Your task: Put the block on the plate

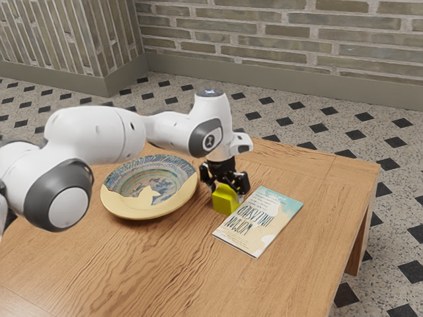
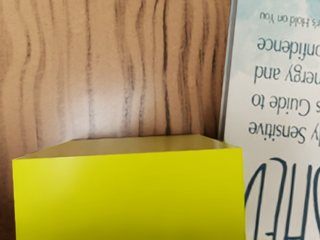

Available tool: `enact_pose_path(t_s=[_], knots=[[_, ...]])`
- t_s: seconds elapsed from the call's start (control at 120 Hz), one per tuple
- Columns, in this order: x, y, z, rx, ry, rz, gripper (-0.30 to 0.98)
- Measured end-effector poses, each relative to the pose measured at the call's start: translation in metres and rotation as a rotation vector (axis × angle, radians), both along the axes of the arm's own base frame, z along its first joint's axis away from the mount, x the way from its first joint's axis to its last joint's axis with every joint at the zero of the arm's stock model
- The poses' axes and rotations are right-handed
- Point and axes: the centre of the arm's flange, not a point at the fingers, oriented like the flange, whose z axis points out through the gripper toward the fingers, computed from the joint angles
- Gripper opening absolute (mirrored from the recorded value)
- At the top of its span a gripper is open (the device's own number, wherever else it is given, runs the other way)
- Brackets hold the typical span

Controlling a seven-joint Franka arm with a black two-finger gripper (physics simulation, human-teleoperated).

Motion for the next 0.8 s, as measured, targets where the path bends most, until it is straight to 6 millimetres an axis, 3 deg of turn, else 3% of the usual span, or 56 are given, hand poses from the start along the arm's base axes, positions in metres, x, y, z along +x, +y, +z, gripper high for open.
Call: enact_pose_path(t_s=[0.258,0.55,0.8], knots=[[0.000,-0.002,-0.009,-0.003,0.001,0.002,0.68],[0.000,-0.002,-0.005,0.007,-0.009,-0.007,0.42],[0.001,-0.001,0.004,0.011,-0.024,-0.003,0.35]])
